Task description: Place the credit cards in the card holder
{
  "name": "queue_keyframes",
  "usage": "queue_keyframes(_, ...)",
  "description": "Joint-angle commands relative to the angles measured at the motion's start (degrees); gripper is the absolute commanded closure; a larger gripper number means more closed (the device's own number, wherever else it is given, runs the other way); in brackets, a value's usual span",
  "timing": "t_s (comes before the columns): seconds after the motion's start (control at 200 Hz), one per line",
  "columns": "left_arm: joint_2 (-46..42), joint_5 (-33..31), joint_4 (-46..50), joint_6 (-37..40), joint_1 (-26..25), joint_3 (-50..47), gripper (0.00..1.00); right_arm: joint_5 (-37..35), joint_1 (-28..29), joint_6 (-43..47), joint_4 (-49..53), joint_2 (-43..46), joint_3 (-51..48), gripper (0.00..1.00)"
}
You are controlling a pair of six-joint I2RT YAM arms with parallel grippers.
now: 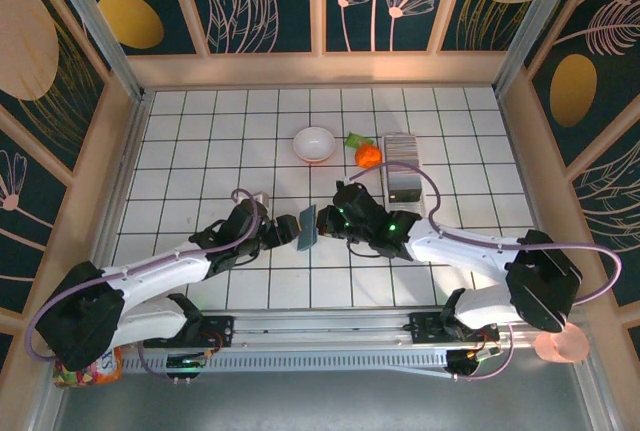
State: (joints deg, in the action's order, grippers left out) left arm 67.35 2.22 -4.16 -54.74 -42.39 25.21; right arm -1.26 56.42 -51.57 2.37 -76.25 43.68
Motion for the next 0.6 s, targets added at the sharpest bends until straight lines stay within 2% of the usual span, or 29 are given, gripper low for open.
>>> queue_keyframes(0.0,1.3,3.8,-4.8,-1.6,0.0,0.1,0.22,1.7,0.8,-0.4,-2.4,1.1,0.0,1.0)
queue_keyframes(0.15,2.7,5.7,-6.4,-1.6,-0.1,0.5,0.21,1.6,1.5,-0.7,-3.0,1.4,0.4,1.0)
queue_keyframes(0.596,4.1,5.7,-6.1,-1.0,0.0,0.6,0.2,0.7,1.9,-1.2,-2.2,2.6,0.6,1.0)
